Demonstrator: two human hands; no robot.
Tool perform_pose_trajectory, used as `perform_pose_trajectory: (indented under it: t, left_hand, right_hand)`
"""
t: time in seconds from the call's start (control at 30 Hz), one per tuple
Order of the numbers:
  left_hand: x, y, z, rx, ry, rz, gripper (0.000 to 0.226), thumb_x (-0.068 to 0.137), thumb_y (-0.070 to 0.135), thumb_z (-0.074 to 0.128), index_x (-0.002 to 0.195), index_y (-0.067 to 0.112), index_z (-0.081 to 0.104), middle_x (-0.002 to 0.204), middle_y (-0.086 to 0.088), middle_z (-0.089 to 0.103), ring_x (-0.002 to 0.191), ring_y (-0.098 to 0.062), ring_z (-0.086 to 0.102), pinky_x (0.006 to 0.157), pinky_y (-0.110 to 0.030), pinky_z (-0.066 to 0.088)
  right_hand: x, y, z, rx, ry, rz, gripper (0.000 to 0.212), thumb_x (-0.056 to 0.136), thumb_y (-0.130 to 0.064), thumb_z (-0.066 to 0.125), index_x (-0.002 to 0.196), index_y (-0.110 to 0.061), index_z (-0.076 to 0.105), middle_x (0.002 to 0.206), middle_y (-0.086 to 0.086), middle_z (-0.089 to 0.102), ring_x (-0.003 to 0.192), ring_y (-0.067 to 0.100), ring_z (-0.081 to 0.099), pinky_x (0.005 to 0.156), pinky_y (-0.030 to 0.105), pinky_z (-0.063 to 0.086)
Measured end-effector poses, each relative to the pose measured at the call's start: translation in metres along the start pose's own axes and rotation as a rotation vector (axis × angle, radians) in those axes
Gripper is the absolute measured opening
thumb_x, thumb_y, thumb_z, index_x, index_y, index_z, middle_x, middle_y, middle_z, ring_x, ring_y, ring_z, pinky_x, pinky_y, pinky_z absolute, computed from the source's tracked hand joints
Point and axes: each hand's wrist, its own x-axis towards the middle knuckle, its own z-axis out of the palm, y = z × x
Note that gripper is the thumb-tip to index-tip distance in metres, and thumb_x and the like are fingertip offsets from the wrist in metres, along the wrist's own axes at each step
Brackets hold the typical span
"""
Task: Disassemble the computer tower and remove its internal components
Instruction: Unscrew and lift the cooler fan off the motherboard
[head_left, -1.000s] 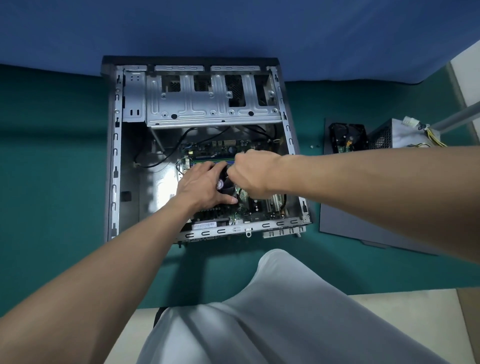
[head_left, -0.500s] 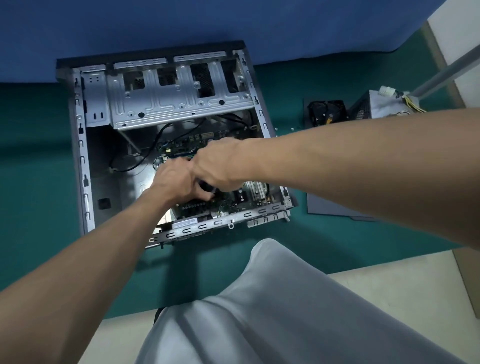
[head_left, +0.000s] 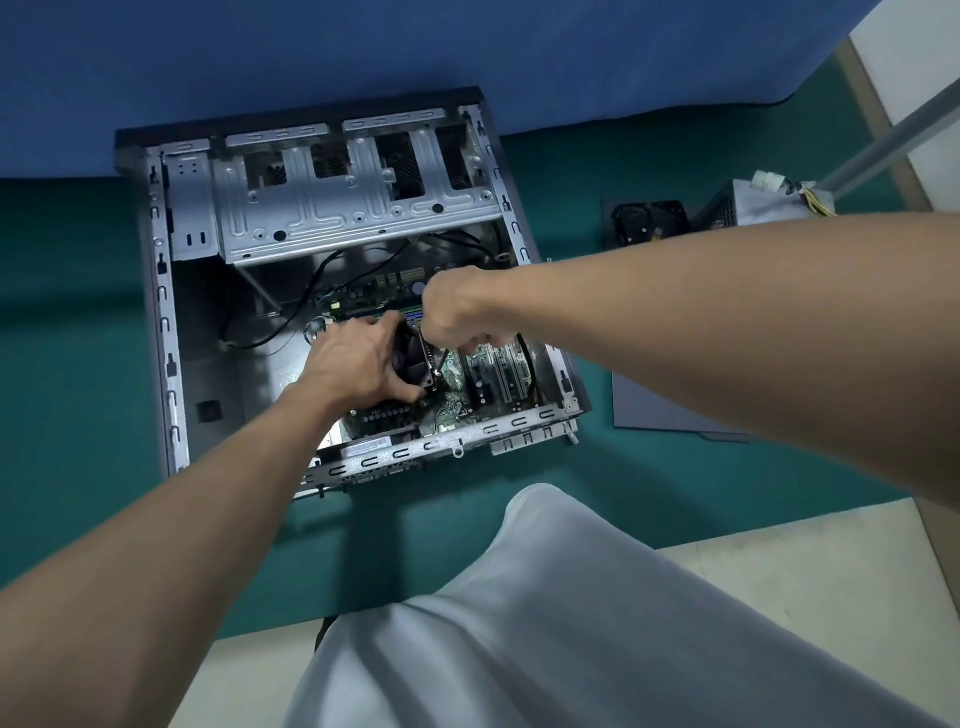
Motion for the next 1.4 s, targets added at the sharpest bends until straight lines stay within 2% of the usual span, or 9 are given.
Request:
perform_pose_trajectory:
  t: [0.17,0.37,0.57,0.73,0.87,1.1,1.2,1.3,1.4]
  left_hand:
    - [-0.005,0.0,0.018,-0.08,0.041,-0.013,0.097,0.068,0.056,0.076,0.146,0.021,0.03,0.137,-0.016,0.048,0.125,-0.034,0.044,0.102,-0.041,0.037]
    - [-0.002,-0.002,0.027,-0.139,0.077,0.033,0.097,0.068,0.065,0.072,0.146,0.019,0.037,0.147,-0.012,0.041,0.138,-0.029,0.032,0.114,-0.041,0.024]
    - [-0.01,-0.003,0.024,-0.123,0.149,0.048,0.101,0.065,0.07,0.068,0.148,0.024,0.034,0.151,-0.006,0.038,0.14,-0.026,0.03,0.116,-0.039,0.021]
    - [-0.009,0.0,0.024,-0.074,0.1,-0.016,0.107,0.066,0.078,0.059,0.153,0.032,0.017,0.157,0.001,0.026,0.145,-0.021,0.02,0.118,-0.039,0.009]
    - [-0.008,0.001,0.025,-0.073,0.094,-0.045,0.105,0.065,0.079,0.059,0.152,0.038,0.017,0.157,0.005,0.025,0.145,-0.018,0.018,0.117,-0.041,0.005]
    - [-0.01,0.001,0.024,-0.111,0.098,-0.056,0.104,0.063,0.079,0.061,0.15,0.038,0.023,0.157,0.007,0.026,0.145,-0.018,0.019,0.117,-0.044,0.006]
    - [-0.011,0.001,0.024,-0.116,0.103,-0.061,0.103,0.063,0.078,0.061,0.149,0.037,0.024,0.157,0.008,0.026,0.145,-0.018,0.018,0.117,-0.044,0.006]
    - [-0.01,0.001,0.024,-0.104,0.091,-0.06,0.104,0.064,0.079,0.06,0.151,0.039,0.019,0.157,0.008,0.025,0.145,-0.018,0.018,0.117,-0.044,0.006]
    - [-0.011,0.002,0.023,-0.073,0.093,-0.063,0.106,0.064,0.081,0.058,0.152,0.039,0.014,0.158,0.008,0.024,0.145,-0.018,0.018,0.118,-0.044,0.007]
  right_hand:
    - [-0.007,-0.013,0.005,-0.27,0.156,-0.101,0.022,0.092,-0.015,0.049,0.112,-0.01,0.058,0.091,0.004,0.057,0.075,0.022,0.054,0.056,0.029,0.044]
    - [-0.007,-0.017,0.013,-0.779,0.239,-0.553,0.013,0.094,-0.015,0.054,0.1,-0.011,0.064,0.087,0.006,0.064,0.077,0.027,0.062,0.065,0.033,0.048]
    - [-0.004,-0.006,0.006,-0.069,0.235,-0.246,0.032,0.09,-0.025,0.064,0.067,-0.013,0.046,0.069,0.005,0.044,0.052,0.014,0.051,0.044,0.02,0.038]
    - [-0.003,-0.004,0.002,0.454,-0.005,0.199,0.014,0.097,-0.006,0.041,0.088,0.0,0.049,0.069,0.012,0.057,0.046,0.012,0.048,0.036,0.019,0.038]
    - [-0.007,-0.01,0.006,-0.051,0.129,0.005,0.003,0.091,-0.009,0.047,0.091,-0.009,0.05,0.081,0.007,0.052,0.076,0.023,0.058,0.063,0.029,0.051]
    - [-0.021,-0.002,0.014,-0.958,0.218,-0.589,0.022,0.099,-0.015,0.039,0.103,-0.009,0.06,0.096,0.011,0.063,0.084,0.03,0.063,0.058,0.033,0.035]
    - [-0.021,-0.007,0.013,-0.61,0.199,-0.417,0.008,0.093,-0.014,0.053,0.088,-0.009,0.056,0.069,0.005,0.048,0.061,0.025,0.053,0.05,0.029,0.034]
    - [-0.01,-0.009,0.013,-0.061,0.181,-0.123,0.036,0.091,-0.031,0.062,0.069,-0.006,0.046,0.062,0.005,0.048,0.053,0.019,0.053,0.042,0.022,0.035]
    - [-0.002,-0.011,0.014,0.521,0.117,0.265,0.014,0.098,-0.014,0.045,0.097,-0.003,0.055,0.06,0.008,0.057,0.036,0.012,0.045,0.033,0.015,0.032]
